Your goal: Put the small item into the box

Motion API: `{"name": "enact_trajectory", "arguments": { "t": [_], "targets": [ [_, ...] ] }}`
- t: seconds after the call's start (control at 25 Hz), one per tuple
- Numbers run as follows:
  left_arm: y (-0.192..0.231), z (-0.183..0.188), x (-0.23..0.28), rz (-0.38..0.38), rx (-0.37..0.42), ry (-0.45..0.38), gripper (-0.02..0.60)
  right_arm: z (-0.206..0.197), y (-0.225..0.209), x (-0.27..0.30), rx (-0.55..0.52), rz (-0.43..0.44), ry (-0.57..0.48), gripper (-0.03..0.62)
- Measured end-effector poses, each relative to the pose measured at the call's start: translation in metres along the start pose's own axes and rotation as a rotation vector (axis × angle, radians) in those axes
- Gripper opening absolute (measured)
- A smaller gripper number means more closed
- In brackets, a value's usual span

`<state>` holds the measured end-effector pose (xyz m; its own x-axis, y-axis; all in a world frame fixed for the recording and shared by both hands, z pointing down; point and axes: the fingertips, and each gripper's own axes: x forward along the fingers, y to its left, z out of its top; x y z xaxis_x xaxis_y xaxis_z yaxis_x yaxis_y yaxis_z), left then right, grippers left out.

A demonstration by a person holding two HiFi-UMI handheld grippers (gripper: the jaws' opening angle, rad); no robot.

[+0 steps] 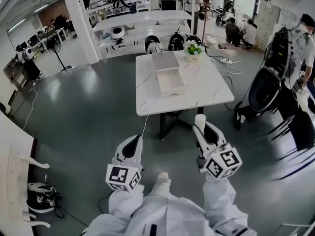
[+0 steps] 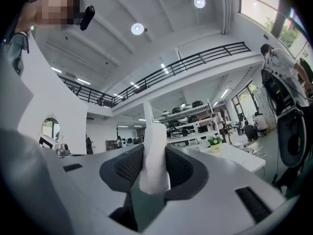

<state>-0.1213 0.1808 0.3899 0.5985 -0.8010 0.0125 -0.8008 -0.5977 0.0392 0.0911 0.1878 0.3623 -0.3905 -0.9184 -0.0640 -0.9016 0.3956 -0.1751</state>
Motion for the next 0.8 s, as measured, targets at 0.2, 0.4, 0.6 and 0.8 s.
{"name": "enact_trajectory", "arguments": {
  "t": [0.2,0.4,0.6,0.8],
  "targets": [
    [0.023,-0.016,0.023,0.026,-0.017,0.029,-0.002,-0.015,-0.017,0.031,0.028,0.007,0.020,0.124],
    [0.056,-0.024,0.056,0.039,-0.035,0.048,-0.002,-0.030,-0.031,0.081,0.043,0.019,0.048,0.123],
    [0.091,-0.025,0.100,0.038,-0.052,0.060,-0.002,-0.033,-0.049,0.134,0.054,0.020,0.063,0.123],
    [0.119,-0.024,0.141,0.020,-0.060,0.052,-0.002,-0.035,-0.067,0.172,0.039,0.005,0.075,0.123]
  ]
}}
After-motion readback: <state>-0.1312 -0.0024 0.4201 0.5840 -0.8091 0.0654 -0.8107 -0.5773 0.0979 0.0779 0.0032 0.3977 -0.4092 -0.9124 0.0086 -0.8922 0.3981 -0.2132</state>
